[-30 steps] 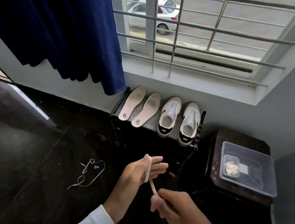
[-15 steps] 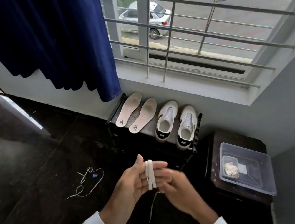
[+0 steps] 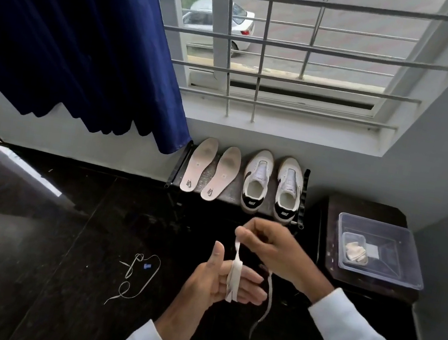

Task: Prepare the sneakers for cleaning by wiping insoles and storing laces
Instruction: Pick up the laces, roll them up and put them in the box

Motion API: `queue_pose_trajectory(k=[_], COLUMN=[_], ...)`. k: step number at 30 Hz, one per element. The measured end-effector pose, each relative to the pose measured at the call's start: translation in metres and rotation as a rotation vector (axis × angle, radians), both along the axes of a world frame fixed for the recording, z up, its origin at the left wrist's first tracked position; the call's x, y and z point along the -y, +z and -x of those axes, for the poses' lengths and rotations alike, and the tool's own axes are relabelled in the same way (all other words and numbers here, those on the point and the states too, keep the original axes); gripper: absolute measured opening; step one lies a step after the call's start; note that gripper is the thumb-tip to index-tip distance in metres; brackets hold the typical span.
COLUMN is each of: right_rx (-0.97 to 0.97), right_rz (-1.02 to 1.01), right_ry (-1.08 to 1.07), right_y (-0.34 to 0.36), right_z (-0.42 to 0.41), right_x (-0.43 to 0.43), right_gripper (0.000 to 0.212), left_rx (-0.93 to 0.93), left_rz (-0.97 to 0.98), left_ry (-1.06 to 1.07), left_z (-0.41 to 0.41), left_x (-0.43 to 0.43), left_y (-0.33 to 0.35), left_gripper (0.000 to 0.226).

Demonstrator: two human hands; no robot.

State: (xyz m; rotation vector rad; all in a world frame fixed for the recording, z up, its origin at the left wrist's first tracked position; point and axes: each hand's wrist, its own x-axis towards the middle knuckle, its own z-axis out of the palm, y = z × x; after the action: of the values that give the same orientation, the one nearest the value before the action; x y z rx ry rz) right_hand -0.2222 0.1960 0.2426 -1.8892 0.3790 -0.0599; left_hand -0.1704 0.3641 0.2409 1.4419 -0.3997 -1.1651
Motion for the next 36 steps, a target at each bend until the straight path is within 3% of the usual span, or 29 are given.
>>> queue_pose_trajectory(k=[2, 5, 11, 14, 18, 22, 27, 33, 36], right_rx=[-0.05, -0.089, -0.026, 0.058, 0.014, -0.115, -0.112, 0.085, -0.016], right_rz=[-0.028, -0.014, 0.136, 0.187, 0.152, 0.232, 0.107, 0.041, 0.045], right_ry=[0.075, 0.14, 0.313, 0.193, 0.003, 0.108, 0.143, 0.004, -0.061], right_y=[-0.024, -0.035, 0.011, 0.033, 0.016, -0.031, -0.03, 0.013, 0.001], right_z=[0.002, 0.023, 0.037, 0.019, -0.007, -0.002, 0.037, 0.016, -0.007], right_x=[-0.012, -0.047, -0.056, -0.034, -0.023, -0.04, -0.083, -0.055, -0.036], right_gripper=[0.015, 0.024, 0.027, 0.022, 0.023, 0.009, 0.029, 0.025, 0.026], left_rx=[-0.011, 0.027, 0.154, 0.181, 0.134, 0.097, 0.207, 0.252, 0.138], left_rz=[0.051, 0.078, 0.054, -0.004, -0.029, 0.059, 0.082, -0.064, -0.065], left_ry=[0.041, 0.12, 0.155, 0.047, -0.114, 0.007, 0.175, 0.015, -0.084], left_z=[-0.004, -0.014, -0.025, -0.02, -0.016, -0.019, -0.026, -0.025, -0.02], left_x=[-0.003, -0.006, -0.012, -0.017, -0.016, -0.018, -0.022, -0.027, -0.022], left_y=[0.002, 0.002, -0.01, -0.017, -0.021, -0.01, -0.013, -0.027, -0.025], left_gripper=[0.092, 0.093, 0.082, 0.078, 0.102, 0.091, 0.077, 0.072, 0.079])
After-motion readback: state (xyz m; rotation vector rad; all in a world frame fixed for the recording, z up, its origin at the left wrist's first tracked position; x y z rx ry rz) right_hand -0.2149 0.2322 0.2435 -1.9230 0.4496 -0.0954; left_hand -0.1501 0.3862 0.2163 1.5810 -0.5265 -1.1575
